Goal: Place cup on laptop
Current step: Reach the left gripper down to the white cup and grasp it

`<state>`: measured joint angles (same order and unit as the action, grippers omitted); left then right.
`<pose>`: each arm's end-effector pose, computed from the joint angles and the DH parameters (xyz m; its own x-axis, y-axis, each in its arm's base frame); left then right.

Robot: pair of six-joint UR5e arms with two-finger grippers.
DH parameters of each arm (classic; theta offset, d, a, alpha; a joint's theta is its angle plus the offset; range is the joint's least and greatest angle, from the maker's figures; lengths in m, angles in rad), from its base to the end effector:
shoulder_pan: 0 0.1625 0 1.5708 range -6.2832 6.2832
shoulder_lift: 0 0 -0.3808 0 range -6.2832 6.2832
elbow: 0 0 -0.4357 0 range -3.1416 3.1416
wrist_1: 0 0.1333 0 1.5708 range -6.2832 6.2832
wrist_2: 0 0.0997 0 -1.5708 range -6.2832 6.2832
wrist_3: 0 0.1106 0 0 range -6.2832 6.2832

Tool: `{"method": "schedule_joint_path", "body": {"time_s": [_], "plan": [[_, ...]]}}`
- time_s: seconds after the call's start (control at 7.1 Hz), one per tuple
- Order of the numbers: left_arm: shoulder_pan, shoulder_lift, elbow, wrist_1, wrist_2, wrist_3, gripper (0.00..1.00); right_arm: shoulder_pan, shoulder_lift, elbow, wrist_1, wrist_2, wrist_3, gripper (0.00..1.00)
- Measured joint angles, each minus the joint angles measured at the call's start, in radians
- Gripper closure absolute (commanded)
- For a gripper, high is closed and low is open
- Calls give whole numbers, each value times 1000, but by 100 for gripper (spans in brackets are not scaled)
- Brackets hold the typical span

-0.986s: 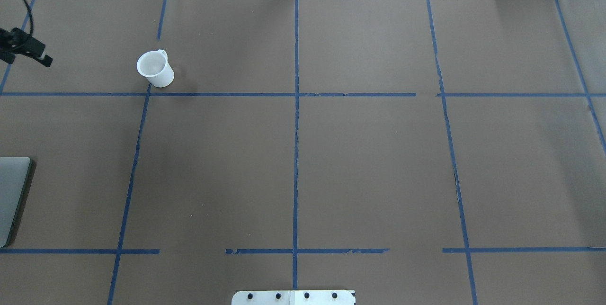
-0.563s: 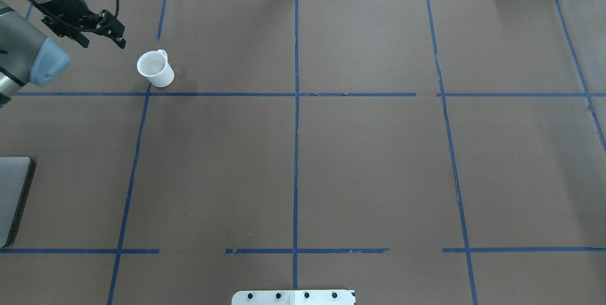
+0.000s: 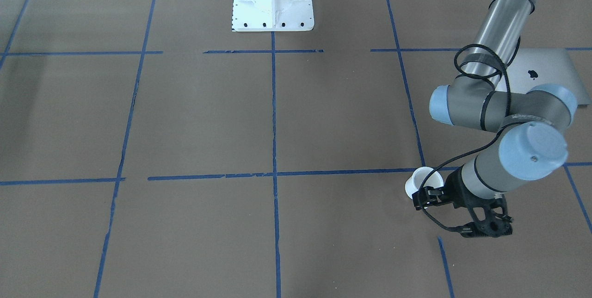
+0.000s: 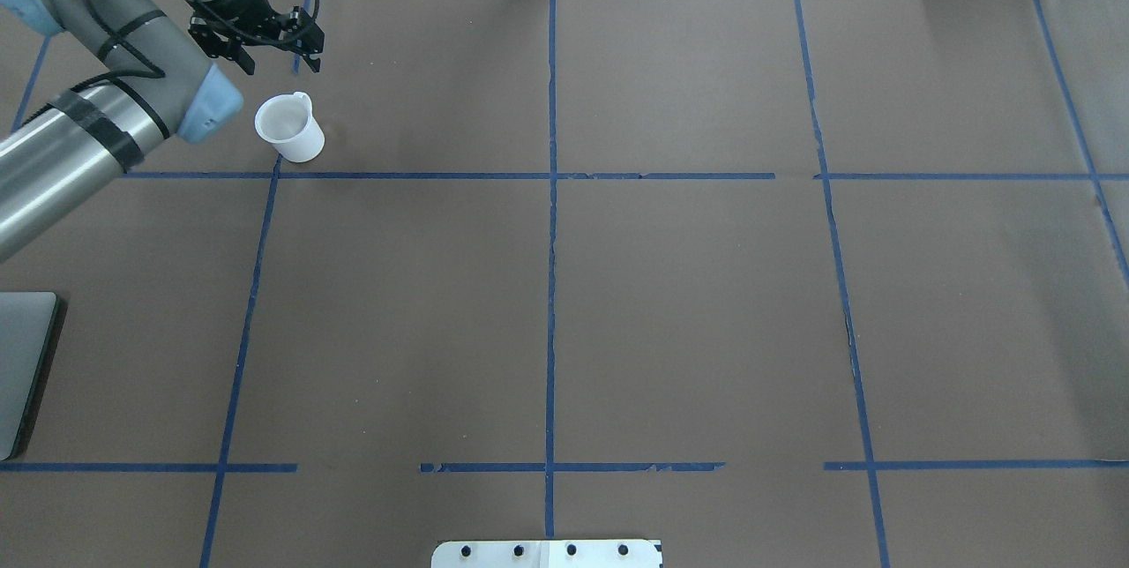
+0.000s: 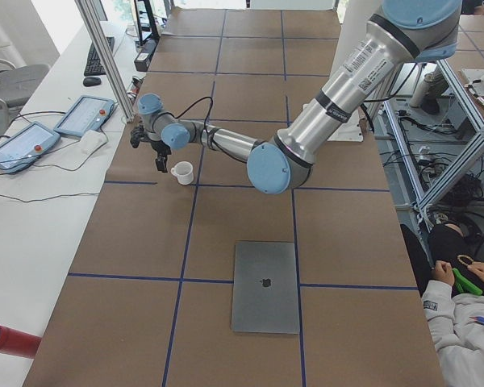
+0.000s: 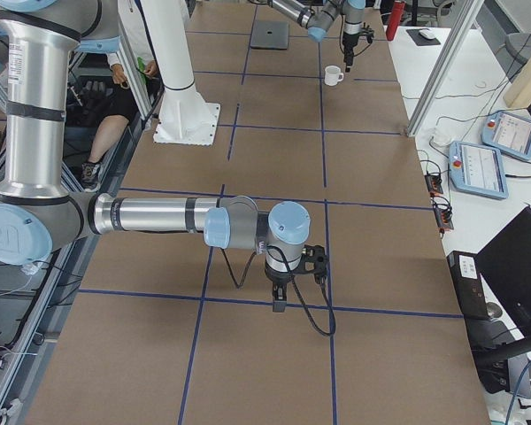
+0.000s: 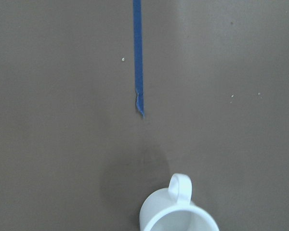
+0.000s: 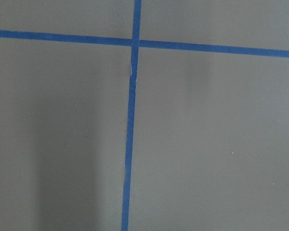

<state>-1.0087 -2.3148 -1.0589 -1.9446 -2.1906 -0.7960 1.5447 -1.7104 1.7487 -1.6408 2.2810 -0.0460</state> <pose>0.3760 -0.7265 0.3597 0.6715 0.0023 -0.7410 0.0597 0.9966 0.0572 0.0487 -0.4808 0.6099 0.7565 -0.0451 0.6524 0.0609 0.9981 -0.0017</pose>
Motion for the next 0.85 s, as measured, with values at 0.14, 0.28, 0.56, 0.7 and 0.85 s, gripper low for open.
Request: {"method": "schedule_joint_path", "body": {"time_s": [0.14, 0.28, 0.56, 0.7, 0.85], "plan": [[24, -6, 24, -24, 30, -14, 13, 0, 0, 0, 0, 0, 0, 0], [44, -4, 37, -34, 42, -18, 63, 0, 0, 0, 0, 0, 0, 0], [62, 1, 46, -38, 46, -13, 100, 0, 0, 0, 1, 0, 0, 0], [64, 1, 46, -38, 46, -7, 100, 0, 0, 0, 1, 0, 0, 0], [64, 1, 46, -37, 47, -6, 100, 0, 0, 0, 1, 0, 0, 0]]}}
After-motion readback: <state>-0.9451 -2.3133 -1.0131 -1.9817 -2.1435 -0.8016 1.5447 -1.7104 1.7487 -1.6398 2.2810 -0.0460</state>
